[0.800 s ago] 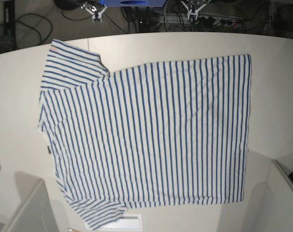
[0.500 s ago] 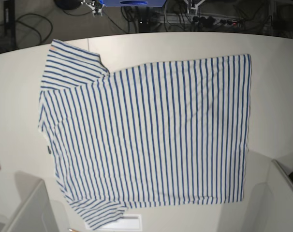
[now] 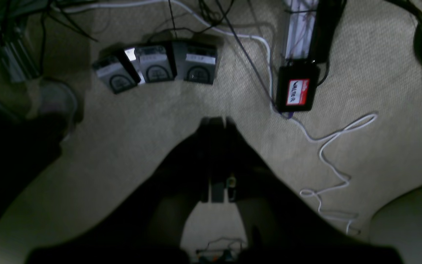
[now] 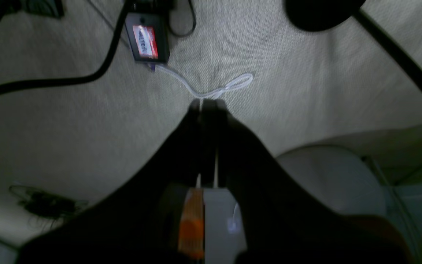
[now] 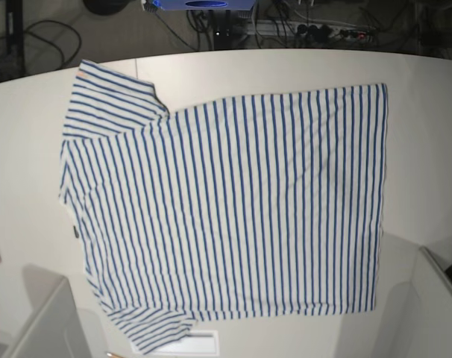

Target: Fold the T-shirt properly

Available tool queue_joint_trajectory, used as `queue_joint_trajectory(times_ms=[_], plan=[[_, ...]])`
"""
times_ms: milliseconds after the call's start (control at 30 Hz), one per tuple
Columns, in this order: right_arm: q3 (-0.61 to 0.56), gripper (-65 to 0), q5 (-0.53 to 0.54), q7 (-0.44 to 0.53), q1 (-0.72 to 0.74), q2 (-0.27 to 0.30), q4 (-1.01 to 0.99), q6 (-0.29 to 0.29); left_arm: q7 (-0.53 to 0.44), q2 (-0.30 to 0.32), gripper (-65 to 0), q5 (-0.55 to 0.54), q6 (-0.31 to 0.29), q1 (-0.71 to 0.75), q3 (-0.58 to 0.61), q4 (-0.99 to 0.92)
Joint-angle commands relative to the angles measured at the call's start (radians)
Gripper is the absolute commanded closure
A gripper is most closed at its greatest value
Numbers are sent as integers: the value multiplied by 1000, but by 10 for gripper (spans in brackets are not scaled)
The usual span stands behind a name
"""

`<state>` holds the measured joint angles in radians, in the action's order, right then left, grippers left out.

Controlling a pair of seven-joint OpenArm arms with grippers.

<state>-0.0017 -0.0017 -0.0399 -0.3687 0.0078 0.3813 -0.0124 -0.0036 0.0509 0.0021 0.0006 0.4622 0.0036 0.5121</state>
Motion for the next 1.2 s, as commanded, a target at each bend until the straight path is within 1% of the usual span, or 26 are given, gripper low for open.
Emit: queue_joint_trajectory(times_ms=[0,133,200,300,400,500,600,633,733,833,933,1000,1100,1167], plan=[[6,0,2,-2,-57,2,52,5,-2,20,0,3,5,56,2,47],[16,0,4,-2,-217,2,269,4,-2,48,0,2,5,215,2,271],[68,0,4,-13,-283,-4,376,4,-2,70,0,-7,5,286,-1,380],[145,0,4,-76,-352,-24,531,4,-2,77,0,-7,5,369,-11,506],[216,0,4,-134,-415,-50,704,4,-3,117,0,-7,5,462,-7,632],[268,0,4,-196,-484,-70,901,4,-3,149,0,-14,8,565,-15,810],[348,0,4,-252,-516,-110,1076,4,6,195,0,-73,8,659,-41,1006],[377,0,4,-279,-520,-125,1146,4,6,214,0,-103,8,694,-58,1084],[421,0,4,-375,-520,-134,1310,4,6,266,0,-152,8,791,-109,1278],[431,0,4,-446,-516,-134,1439,4,-3,297,0,-181,8,847,-190,1388],[432,0,4,-463,-497,-134,1577,4,-5,295,0,-231,8,847,-293,1462],[431,0,4,-492,-470,-134,1640,4,-5,294,0,-273,6,847,-333,1482],[440,0,4,-522,-369,-128,1645,5,-5,289,0,-340,5,847,-357,1482],[487,0,4,-553,-300,-131,1645,10,-3,258,0,-393,5,831,-380,1480]])
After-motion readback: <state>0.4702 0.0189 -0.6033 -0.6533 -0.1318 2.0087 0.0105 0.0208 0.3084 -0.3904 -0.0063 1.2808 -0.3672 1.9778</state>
